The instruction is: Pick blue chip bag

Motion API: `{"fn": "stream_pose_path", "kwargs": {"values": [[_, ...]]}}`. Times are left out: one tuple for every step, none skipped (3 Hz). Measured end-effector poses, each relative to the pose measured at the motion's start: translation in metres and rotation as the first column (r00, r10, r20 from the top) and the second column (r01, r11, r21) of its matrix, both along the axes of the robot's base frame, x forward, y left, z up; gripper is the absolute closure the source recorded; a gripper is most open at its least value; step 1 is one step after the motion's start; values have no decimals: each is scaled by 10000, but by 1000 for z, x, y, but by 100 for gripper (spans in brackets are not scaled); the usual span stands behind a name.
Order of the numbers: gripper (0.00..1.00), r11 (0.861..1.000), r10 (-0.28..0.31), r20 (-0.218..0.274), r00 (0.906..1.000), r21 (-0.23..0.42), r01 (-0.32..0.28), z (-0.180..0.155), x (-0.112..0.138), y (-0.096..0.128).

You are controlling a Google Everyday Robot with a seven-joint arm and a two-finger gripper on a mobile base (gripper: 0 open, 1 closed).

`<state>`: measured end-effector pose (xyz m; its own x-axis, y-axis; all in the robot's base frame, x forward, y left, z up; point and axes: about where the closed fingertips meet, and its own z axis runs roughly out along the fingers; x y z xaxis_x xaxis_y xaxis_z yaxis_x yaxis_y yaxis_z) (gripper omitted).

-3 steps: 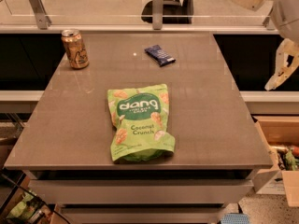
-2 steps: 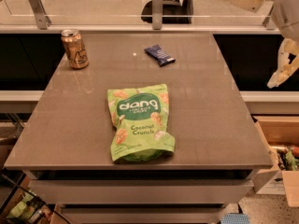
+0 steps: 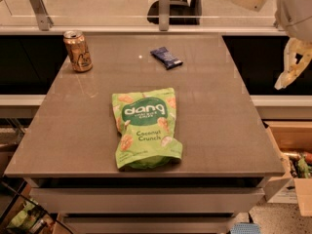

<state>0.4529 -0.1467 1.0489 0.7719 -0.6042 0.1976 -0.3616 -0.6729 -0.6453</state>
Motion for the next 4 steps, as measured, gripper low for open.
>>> {"fn": "stream_pose_path", "kwargs": {"values": [[0, 9996, 252, 215, 9994, -163, -249, -2, -2, 7], [0, 9951, 973, 522, 9939, -233, -962, -11, 5, 15], [0, 9718, 2351, 799, 9687, -394, -2326, -21, 19, 22], [0, 9395, 3421, 1174, 9323, -265, -3415, -50, 86, 62]]}}
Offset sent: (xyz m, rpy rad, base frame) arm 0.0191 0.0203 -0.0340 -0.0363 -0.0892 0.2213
